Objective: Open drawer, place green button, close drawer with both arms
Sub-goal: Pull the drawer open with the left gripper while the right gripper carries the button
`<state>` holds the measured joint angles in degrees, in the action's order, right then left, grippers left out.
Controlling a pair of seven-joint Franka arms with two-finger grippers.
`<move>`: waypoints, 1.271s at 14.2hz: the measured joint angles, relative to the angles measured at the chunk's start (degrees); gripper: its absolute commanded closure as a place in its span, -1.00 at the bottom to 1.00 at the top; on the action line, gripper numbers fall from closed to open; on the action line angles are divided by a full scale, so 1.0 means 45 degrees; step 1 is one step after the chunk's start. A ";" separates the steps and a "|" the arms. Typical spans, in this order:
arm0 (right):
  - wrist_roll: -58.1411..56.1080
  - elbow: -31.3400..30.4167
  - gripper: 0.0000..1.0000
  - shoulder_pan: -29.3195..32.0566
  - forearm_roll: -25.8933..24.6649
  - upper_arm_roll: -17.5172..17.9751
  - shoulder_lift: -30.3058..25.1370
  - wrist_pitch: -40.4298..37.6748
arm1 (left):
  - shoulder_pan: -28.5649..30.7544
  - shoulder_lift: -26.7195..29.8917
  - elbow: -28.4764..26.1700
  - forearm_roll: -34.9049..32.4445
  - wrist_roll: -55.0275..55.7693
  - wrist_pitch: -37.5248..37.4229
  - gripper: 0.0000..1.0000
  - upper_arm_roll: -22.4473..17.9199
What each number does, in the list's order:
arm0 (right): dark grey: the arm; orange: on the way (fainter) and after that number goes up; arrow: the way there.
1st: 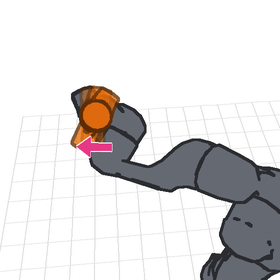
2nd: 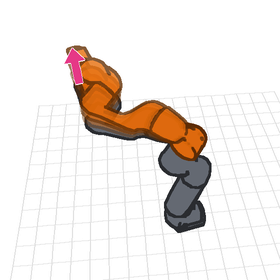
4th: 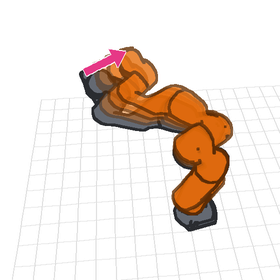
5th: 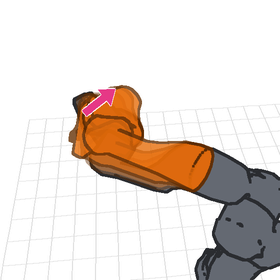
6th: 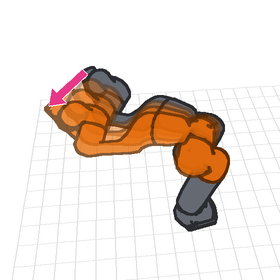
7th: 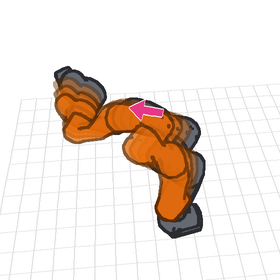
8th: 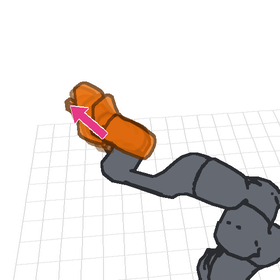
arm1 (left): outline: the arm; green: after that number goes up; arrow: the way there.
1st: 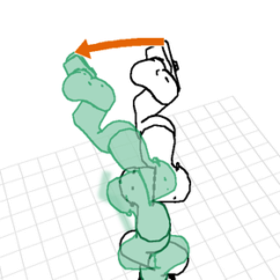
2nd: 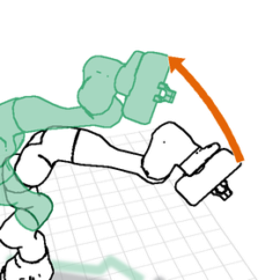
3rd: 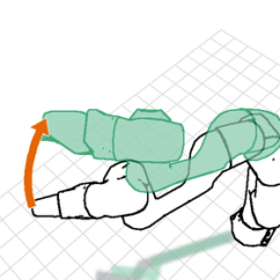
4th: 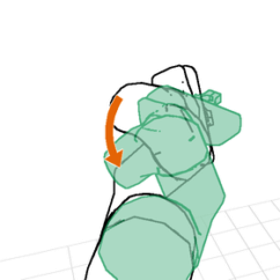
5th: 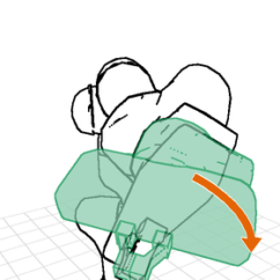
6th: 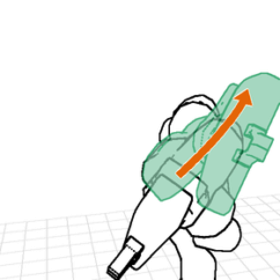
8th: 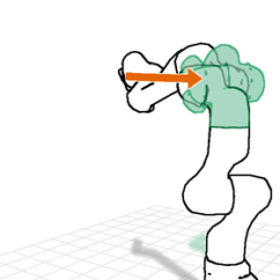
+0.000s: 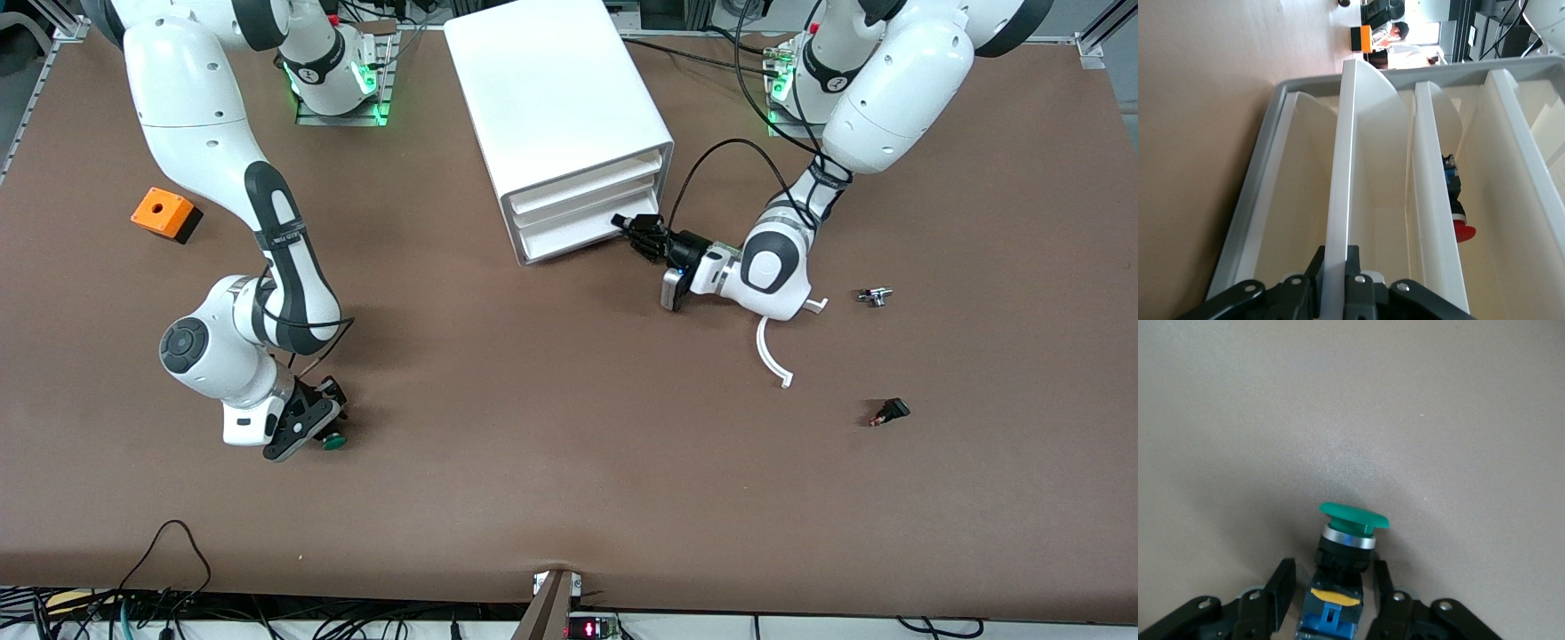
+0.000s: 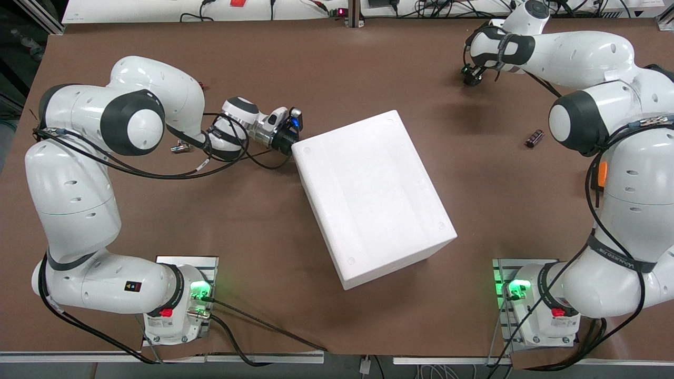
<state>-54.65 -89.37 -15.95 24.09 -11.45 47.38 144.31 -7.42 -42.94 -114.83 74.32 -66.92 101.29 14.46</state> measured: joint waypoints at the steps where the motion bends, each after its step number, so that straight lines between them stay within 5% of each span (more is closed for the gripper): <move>1: 0.0000 0.0005 0.42 -0.0012 0.0009 0.0003 -0.0015 -0.0002 | 0.0026 0.0001 0.0107 0.0000 0.0099 0.0000 1.00 -0.0058; 5: 0.0000 0.0010 0.64 -0.0017 0.0012 0.0002 -0.0019 -0.0008 | 0.0074 -0.0003 0.0546 -0.0001 0.0601 0.0018 1.00 -0.0296; 12: -0.0116 0.0448 0.64 -0.0136 0.0010 0.0026 -0.0331 -0.0173 | 0.0182 -0.0004 0.1284 -0.0001 0.1424 0.0042 1.00 -0.0778; 18: -0.0166 0.2316 0.64 -0.0935 -0.0183 0.0072 -0.1042 -0.2502 | 0.0288 -0.0023 0.1356 -0.0001 0.1455 0.0021 1.00 -0.1130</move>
<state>-55.40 -78.95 -20.16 23.26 -11.13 42.69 133.05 -6.13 -43.04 -108.73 74.32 -60.37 101.38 9.37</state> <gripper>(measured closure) 0.670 0.863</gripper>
